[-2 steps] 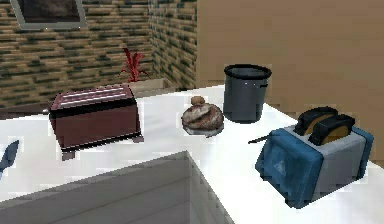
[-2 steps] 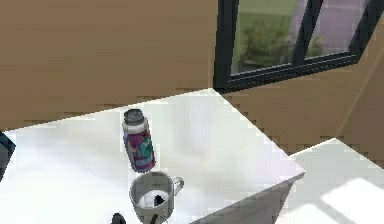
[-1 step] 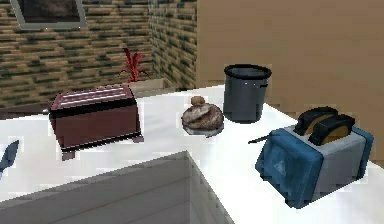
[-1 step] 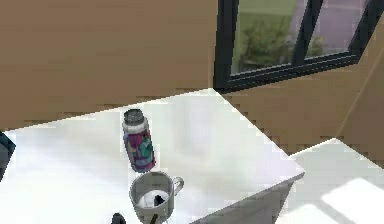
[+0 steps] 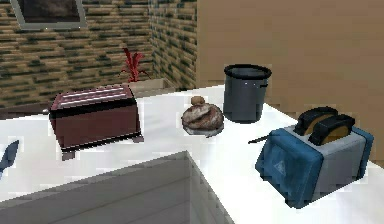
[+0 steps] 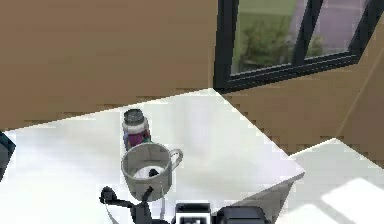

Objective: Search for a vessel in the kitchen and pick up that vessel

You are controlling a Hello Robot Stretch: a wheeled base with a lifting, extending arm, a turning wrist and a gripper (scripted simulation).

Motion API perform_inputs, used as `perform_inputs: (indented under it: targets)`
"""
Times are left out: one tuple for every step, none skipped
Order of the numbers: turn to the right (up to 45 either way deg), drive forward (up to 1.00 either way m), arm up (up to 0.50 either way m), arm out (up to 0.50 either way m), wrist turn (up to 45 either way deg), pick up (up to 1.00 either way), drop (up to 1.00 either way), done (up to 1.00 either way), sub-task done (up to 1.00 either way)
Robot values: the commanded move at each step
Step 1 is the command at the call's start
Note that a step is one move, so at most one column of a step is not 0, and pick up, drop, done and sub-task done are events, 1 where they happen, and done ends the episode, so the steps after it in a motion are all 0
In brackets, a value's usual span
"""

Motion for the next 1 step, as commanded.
perform_inputs:
  targets:
    - [0.0, 0.0, 0.0, 0.0, 0.0, 0.0, 0.0, 1.0, 0.0]
